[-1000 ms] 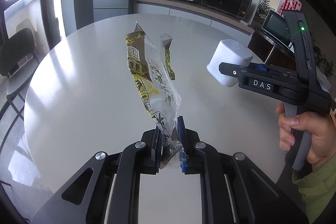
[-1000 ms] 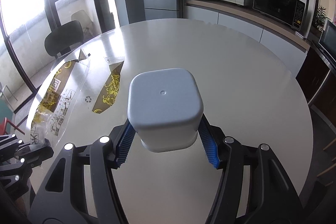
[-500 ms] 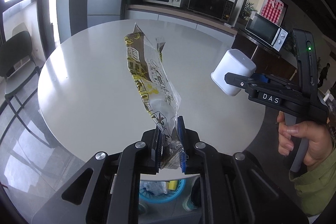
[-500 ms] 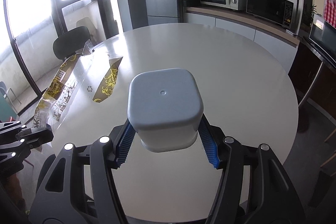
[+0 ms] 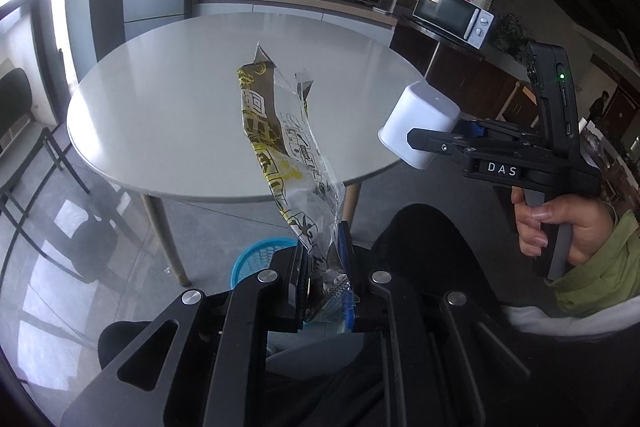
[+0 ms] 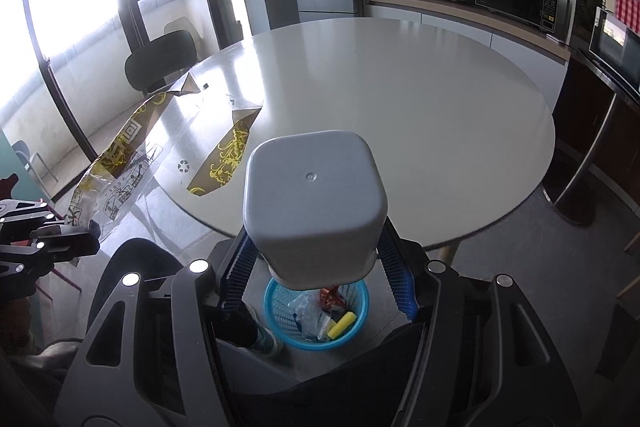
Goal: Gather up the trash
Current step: 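Carry the snack wrapper and white box down over the blue wastebasket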
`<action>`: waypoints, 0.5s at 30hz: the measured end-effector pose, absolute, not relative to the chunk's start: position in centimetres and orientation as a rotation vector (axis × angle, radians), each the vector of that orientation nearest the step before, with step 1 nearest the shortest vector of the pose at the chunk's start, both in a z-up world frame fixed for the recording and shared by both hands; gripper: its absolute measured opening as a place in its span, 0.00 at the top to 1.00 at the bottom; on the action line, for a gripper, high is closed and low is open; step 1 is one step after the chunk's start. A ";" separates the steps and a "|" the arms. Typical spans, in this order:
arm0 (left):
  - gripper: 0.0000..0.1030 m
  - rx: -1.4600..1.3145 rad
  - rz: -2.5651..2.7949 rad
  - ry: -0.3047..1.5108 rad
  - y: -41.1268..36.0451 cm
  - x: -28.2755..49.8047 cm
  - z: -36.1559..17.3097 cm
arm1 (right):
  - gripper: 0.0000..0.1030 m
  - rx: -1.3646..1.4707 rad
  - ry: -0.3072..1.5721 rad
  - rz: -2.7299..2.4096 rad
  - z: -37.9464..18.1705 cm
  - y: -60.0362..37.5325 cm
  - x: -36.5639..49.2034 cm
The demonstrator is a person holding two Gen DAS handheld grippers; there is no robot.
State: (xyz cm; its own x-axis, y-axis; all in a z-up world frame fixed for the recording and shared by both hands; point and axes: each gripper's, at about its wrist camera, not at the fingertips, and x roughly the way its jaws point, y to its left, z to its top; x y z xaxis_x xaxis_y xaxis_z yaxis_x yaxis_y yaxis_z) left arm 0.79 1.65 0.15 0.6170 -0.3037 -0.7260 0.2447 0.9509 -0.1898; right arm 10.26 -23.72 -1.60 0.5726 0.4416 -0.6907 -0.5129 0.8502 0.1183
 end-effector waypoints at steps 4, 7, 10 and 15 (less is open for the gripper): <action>0.88 -0.056 -0.359 0.873 1.0 -0.5 -0.1 | 0.46 -0.120 0.799 0.586 -2.1 -24.2 7.3; 0.88 -0.050 -0.384 0.908 0.9 -1.6 -0.7 | 0.46 -0.131 0.813 0.602 -2.6 -24.8 5.1; 0.88 -0.033 -0.392 0.962 0.7 -2.8 -1.9 | 0.46 -0.124 0.834 0.618 -3.1 -25.4 3.6; 0.88 -0.035 -0.370 1.081 1.6 -4.1 -5.0 | 0.46 -0.123 0.881 0.629 -5.2 -25.4 2.7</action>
